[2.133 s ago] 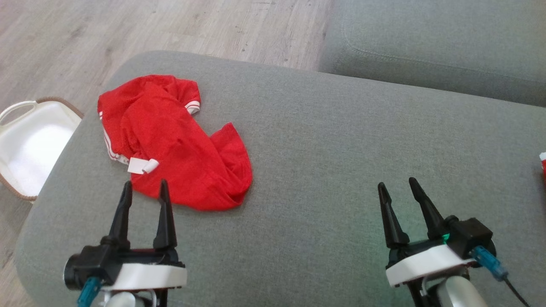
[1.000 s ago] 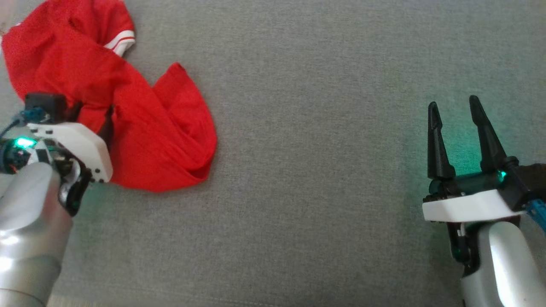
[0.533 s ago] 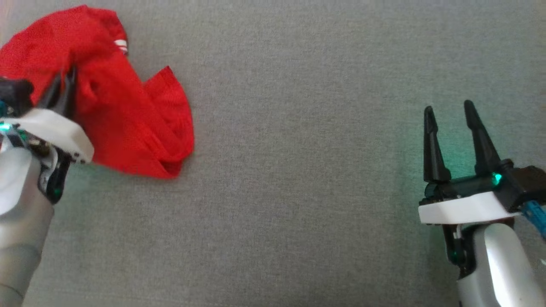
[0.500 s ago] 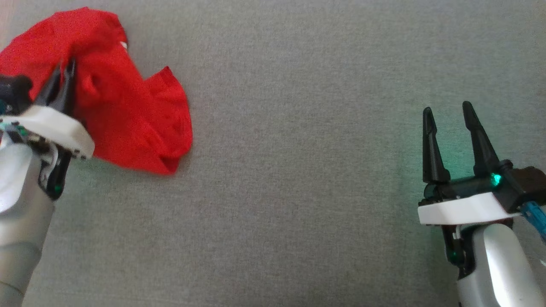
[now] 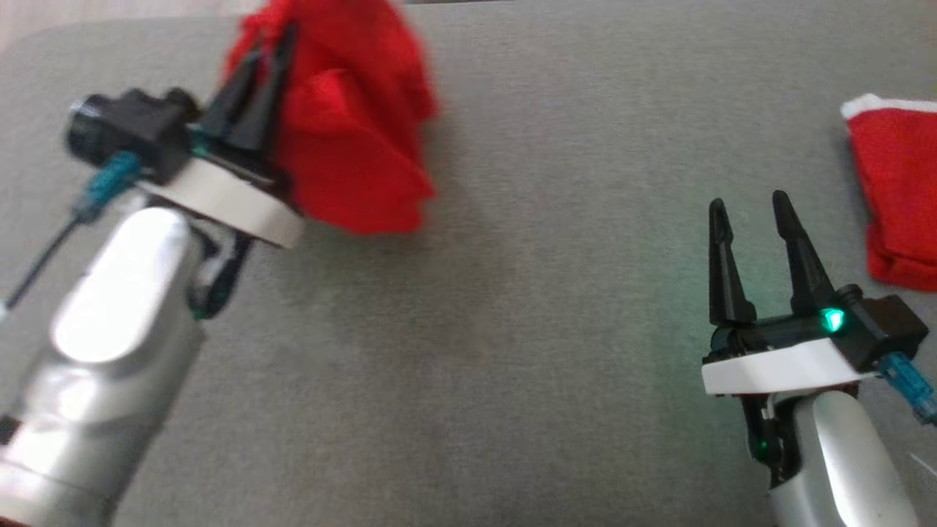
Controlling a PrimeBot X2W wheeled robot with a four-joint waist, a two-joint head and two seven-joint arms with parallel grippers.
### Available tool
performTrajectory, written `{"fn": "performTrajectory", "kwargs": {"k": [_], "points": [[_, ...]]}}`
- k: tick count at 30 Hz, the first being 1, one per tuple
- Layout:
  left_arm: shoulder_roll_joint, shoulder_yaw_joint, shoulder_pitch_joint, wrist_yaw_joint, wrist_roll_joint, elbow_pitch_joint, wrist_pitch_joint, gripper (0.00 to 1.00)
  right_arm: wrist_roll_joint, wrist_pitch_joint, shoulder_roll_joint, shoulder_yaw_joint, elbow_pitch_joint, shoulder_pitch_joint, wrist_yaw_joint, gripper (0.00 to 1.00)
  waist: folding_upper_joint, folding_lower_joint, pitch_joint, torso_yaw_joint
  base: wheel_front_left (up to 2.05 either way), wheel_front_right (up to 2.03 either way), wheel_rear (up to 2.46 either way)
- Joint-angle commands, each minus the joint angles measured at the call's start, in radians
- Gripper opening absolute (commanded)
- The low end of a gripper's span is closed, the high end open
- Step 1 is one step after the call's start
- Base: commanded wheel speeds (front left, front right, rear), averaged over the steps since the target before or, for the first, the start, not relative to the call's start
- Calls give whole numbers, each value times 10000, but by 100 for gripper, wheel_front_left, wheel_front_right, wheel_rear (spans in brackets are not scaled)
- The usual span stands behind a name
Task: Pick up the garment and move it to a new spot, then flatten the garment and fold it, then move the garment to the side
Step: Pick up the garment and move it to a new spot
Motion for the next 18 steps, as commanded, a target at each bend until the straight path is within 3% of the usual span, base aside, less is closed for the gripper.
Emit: {"fn": "performTrajectory", "kwargs": {"k": [1, 12, 13, 14, 15, 18], "points": [[209, 297, -347, 119, 70, -509, 79, 0, 80, -114, -18, 306, -289, -322, -7, 100, 0, 1, 38, -385, 0, 0, 0], [-1142, -528, -978, 461, 354, -991, 602, 0, 747, -135, -18, 586, -544, -684, -7, 100, 0, 1, 745, -2067, 0, 0, 0], [-1238, -550, -1054, 469, 375, -887, 534, 16, 786, -135, -18, 598, -555, -689, -7, 100, 0, 1, 767, -2140, 0, 0, 0], [-1316, -550, -1115, 493, 387, -762, 457, 94, 813, -135, -18, 610, -563, -690, -7, 100, 0, 1, 776, -2191, 0, 0, 0], [-1353, -537, -1175, 522, 415, -626, 369, 100, 829, -136, -18, 618, -567, -686, -7, 100, 0, 1, 774, -2223, 0, 0, 0], [-1305, -380, -1257, 676, 489, -292, -8, 100, 844, -136, -18, 568, -562, -636, -7, 100, 0, 1, 692, -2197, 0, 0, 0]]}}
